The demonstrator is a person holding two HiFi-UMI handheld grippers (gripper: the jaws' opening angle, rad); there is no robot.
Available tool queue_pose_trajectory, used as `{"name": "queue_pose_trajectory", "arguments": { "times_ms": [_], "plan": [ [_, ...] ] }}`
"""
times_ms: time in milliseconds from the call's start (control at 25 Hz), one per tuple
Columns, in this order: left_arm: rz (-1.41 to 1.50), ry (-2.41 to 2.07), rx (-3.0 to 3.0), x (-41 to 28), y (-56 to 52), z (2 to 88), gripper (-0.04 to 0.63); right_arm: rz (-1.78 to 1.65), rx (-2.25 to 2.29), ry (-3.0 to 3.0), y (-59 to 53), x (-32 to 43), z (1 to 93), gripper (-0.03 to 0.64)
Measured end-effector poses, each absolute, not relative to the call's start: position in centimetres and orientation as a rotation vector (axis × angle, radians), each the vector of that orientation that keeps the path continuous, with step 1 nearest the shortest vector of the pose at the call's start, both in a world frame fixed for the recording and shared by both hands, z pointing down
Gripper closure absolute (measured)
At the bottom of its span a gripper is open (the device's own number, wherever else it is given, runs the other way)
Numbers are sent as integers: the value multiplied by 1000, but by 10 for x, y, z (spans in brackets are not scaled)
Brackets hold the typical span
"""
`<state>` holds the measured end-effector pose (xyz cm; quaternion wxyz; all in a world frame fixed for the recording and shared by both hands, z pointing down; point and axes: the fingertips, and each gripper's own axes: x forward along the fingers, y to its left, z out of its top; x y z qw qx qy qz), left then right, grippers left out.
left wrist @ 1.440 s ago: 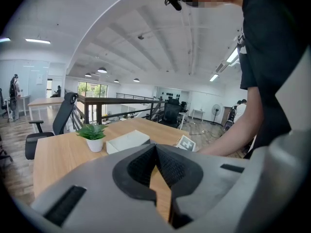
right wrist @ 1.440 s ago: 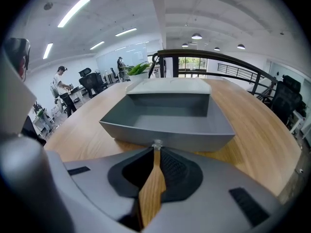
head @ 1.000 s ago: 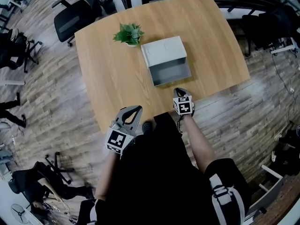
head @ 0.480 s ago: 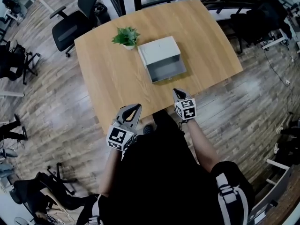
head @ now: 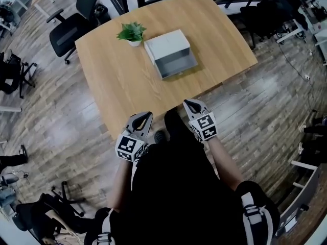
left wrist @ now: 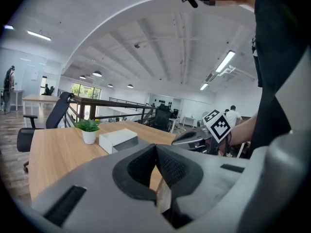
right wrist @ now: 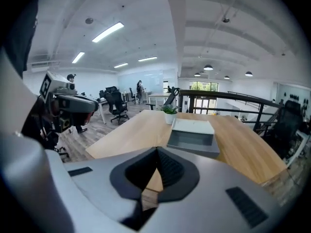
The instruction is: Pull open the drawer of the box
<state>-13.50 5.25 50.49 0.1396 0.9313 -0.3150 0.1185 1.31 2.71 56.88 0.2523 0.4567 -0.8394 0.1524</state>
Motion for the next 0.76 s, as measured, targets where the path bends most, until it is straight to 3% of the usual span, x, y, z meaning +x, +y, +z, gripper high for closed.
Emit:
{"name": "queue_pose_trajectory", "arguments": {
  "times_ms": [760],
  "plan": [
    [284, -1075, 2603, -159, 67, 506, 572, 199, 1096, -2348, 57, -4, 525, 592]
  ]
}}
